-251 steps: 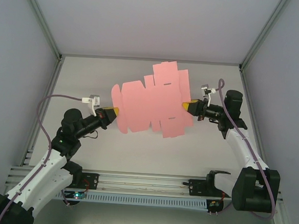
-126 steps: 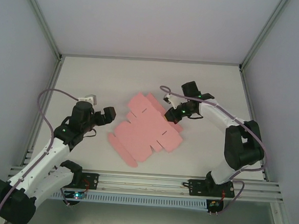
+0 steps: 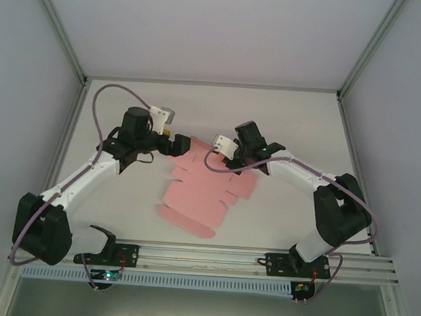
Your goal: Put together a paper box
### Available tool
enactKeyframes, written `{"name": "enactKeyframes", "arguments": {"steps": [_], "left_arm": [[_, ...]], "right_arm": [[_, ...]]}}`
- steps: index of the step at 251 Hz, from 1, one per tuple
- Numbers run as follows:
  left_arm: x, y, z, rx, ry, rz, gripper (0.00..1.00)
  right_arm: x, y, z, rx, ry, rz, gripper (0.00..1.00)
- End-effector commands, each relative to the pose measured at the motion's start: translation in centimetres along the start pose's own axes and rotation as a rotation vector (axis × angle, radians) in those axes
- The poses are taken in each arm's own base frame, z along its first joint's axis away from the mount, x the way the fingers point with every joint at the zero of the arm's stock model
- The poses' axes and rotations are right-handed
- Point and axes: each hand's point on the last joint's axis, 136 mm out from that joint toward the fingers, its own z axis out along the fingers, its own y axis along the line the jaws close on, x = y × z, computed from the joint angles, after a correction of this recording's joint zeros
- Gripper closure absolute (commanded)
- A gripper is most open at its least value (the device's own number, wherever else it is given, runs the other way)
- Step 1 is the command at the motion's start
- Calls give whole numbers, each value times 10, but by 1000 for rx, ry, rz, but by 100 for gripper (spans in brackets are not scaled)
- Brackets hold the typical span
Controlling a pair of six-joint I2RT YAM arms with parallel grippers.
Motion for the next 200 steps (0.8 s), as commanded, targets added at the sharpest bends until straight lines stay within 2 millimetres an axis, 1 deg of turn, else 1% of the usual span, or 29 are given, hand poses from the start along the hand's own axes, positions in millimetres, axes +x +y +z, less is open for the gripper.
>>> {"name": "enactKeyframes", "arguments": {"steps": [1,16,34,54,71,94,106,121,152,170,184,200], "left_arm": [[-12,-27,-4,139,-14,304,0],[-13,-27,-5,142,-19,357,0],[-12,-37,-8,196,-11,405,0],[-15,-46,-11,248,-11,425,0],[-18,-49,-11,261,5,425,0],[-17,-55,-16,291,16,451,13],[-13,-61,-20,325,11,483,13],[-9,-67,-25,351,0,508,17],[-6,-64,-27,322,7,511,19],[-5,-63,-27,322,16,507,23],[-5,-67,-27,346,18,509,30],[-6,-70,-27,369,20,510,35]], "right_arm": [[-19,-8,-4,-6,-56,-113,100],[-28,4,-14,-94,-109,-138,100],[-34,17,-25,-188,-143,-171,100],[-38,22,-34,-231,-154,-184,100],[-41,30,-42,-282,-158,-204,100],[-46,31,-50,-307,-171,-193,100],[-48,30,-55,-318,-178,-186,100],[-50,29,-60,-334,-189,-179,100],[-58,28,-73,-364,-235,-179,100],[-60,28,-76,-369,-243,-180,100],[-59,27,-77,-371,-236,-177,100],[-61,29,-77,-388,-232,-180,100]]}}
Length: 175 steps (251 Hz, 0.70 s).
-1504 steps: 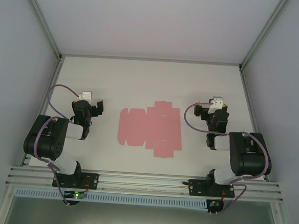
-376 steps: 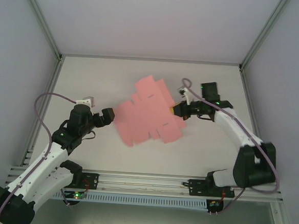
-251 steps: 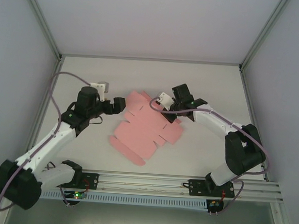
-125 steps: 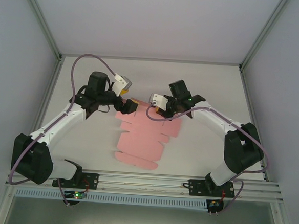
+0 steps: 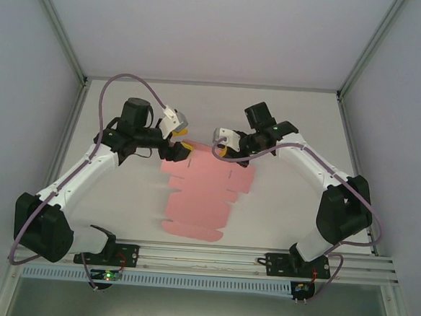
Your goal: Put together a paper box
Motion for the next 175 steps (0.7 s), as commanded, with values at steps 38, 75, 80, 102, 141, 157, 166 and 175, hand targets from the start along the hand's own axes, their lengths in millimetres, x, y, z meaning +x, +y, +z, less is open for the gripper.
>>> {"name": "enactKeyframes", "arguments": {"steps": [38,75,80,102,141,157,166,175], "left_arm": [[-6,-14,-1,92,-12,27,54],[-6,-11,1,91,-6,16,64],[-6,-11,2,94,-7,12,64],[-10,-12,4,112,-13,4,67],[-14,-12,11,130,-9,-2,77],[-14,-10,12,130,0,-9,83],[-14,-9,14,122,4,-12,83],[-15,-7,14,117,6,-16,84]], "right_arm": [[-19,4,-10,-52,-47,2,100],[-22,4,-11,-55,-50,2,100],[-21,3,-10,-56,-49,4,100],[-21,3,-9,-55,-39,3,100],[-19,0,-4,-53,-6,25,100],[-19,-4,-3,-34,1,43,100],[-19,-7,-3,-20,5,51,100],[-18,-9,-3,-11,10,58,100]]}}
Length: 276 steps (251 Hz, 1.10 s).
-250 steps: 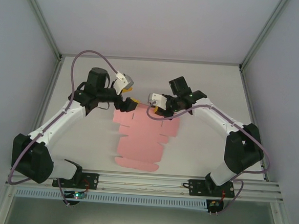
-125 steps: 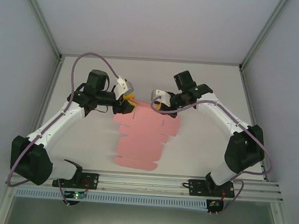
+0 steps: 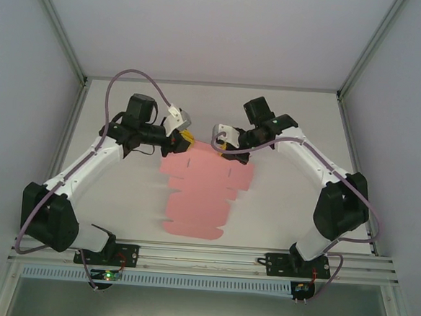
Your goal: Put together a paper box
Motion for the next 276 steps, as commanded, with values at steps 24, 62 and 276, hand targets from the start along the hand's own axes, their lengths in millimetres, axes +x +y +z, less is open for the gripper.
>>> {"name": "enactKeyframes", "arguments": {"steps": [24,62,276], "left_arm": [[-13,-7,6,24,-1,5,88],[-11,-5,15,-16,40,24,91],[2,3,29,-154,132,145,100]], "right_arm": [[-8,-14,1,63,12,52,100],[-8,-31,1,150,25,123,100],[-24,23,-12,-74,-115,54,89]]}}
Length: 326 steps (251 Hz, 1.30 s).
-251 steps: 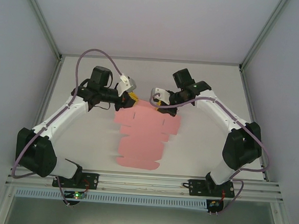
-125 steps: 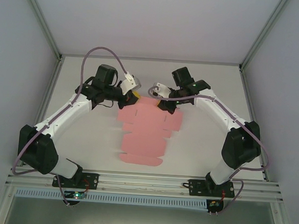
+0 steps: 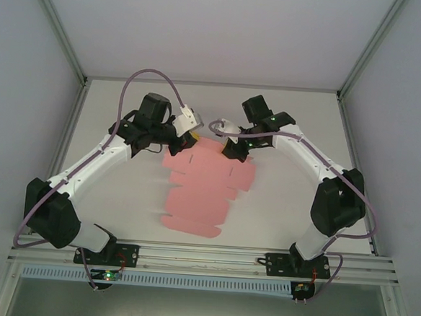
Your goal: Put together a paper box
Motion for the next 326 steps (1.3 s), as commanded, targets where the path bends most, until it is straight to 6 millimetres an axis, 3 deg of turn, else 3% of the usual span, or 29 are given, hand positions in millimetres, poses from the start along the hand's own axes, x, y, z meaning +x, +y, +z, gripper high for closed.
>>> {"name": "enactKeyframes", "arguments": {"steps": [1,44,109,137,162,179,214,258,271,312,326], "left_arm": [[2,-11,8,11,-5,42,100],[-5,-40,5,164,-62,93,100],[-9,-40,5,160,-88,86,100],[-9,-30,6,111,-87,60,100],[-13,-24,4,65,-108,42,100],[-16,-24,1,54,-129,53,100],[-19,-29,-2,70,-145,73,100],[-19,-27,-2,62,-140,75,100],[-19,-24,-1,51,-137,66,100],[-25,-2,11,-63,-127,-43,100],[-29,9,17,-159,-118,-69,92]], "right_arm": [[-26,38,-18,-116,-169,-190,89],[-46,47,-29,-165,-260,-227,88],[-59,40,-27,-177,-287,-182,82],[-60,31,-23,-121,-253,-151,100],[-52,24,-19,-66,-208,-116,100],[-44,27,-17,-73,-188,-122,86],[-33,34,-11,-107,-172,-136,85],[-29,34,-10,-110,-151,-126,90],[-32,32,-12,-101,-163,-121,97],[-48,9,-11,74,-181,-43,100],[-54,3,-11,132,-195,6,100]]}}
